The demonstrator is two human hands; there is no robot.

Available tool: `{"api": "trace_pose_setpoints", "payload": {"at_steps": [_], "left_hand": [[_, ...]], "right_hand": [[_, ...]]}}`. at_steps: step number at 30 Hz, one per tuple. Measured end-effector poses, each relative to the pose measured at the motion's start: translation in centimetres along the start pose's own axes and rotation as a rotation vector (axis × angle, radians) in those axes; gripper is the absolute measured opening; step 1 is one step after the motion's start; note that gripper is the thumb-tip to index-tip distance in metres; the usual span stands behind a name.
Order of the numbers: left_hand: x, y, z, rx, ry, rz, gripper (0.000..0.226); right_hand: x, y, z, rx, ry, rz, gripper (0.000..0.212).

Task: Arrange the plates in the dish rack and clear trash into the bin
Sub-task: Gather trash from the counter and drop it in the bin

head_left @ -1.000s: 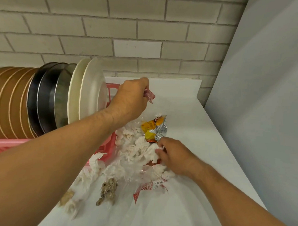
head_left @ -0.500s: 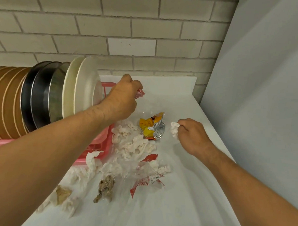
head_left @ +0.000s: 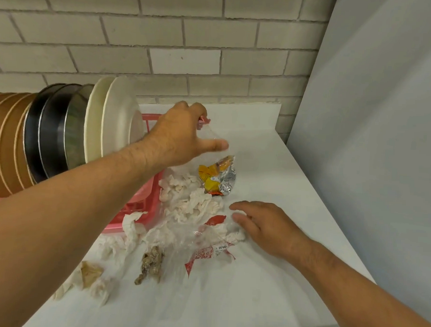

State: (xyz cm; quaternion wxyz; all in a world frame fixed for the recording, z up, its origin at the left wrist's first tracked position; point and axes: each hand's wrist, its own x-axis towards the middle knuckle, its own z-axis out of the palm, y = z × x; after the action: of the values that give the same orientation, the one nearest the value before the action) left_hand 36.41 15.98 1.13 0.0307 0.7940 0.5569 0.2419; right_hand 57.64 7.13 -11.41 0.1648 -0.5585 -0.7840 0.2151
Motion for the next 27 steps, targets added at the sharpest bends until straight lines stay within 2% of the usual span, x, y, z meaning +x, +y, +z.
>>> {"api": "trace_pose_setpoints", "payload": {"at_steps": [2, 3, 6, 9, 13, 15, 19, 24, 25, 27], "left_hand": [[-0.3, 0.2, 0.4, 0.036, -0.130, -0.016, 0.076], [-0.3, 0.1, 0.7, 0.056, -0.125, -0.004, 0.065], [-0.6, 0.1, 1.0, 0.073, 0.039, 0.038, 0.025], [-0.8, 0.1, 0.7, 0.058, 0.064, 0.028, 0.015], [-1.5, 0.2, 0.0, 0.017, 0.046, 0.062, 0.008], [-1.9, 0.4, -0.2, -0.017, 0.064, 0.076, 0.005], [-2.3, 0.9, -1.0, -0.149, 0.128, 0.070, 0.013], [-2.7, 1.1, -2.9, -0.235, 0.169, 0.105, 0.024], [-2.9, 1.1, -3.2, -0.221, 0.161, 0.108, 0.034], [-3.6, 0.8, -3.8, -0.193, 0.070, 0.095, 0.071]], "right_hand": [[0.0, -0.3, 0.0, -0.061, -0.045, -0.048, 0.045], [0.1, -0.4, 0.2, -0.092, -0.075, -0.058, 0.049], [0.6, -0.6, 0.9, -0.139, -0.144, -0.122, 0.042], [0.9, -0.5, 1.4, -0.144, -0.191, -0.121, 0.031], [1.3, -0.6, 0.8, -0.078, -0.093, -0.148, 0.015], [1.7, -0.8, -0.5, -0.009, 0.020, -0.104, 0.020], [2.2, -1.7, -3.7, 0.190, 0.226, 0.023, 0.016], [2.2, -4.1, -6.2, 0.257, 0.366, -0.001, 0.028], [2.1, -4.6, -6.3, 0.281, 0.368, 0.023, 0.022], [1.6, -5.8, -6.4, 0.315, 0.362, 0.079, 0.013]]}}
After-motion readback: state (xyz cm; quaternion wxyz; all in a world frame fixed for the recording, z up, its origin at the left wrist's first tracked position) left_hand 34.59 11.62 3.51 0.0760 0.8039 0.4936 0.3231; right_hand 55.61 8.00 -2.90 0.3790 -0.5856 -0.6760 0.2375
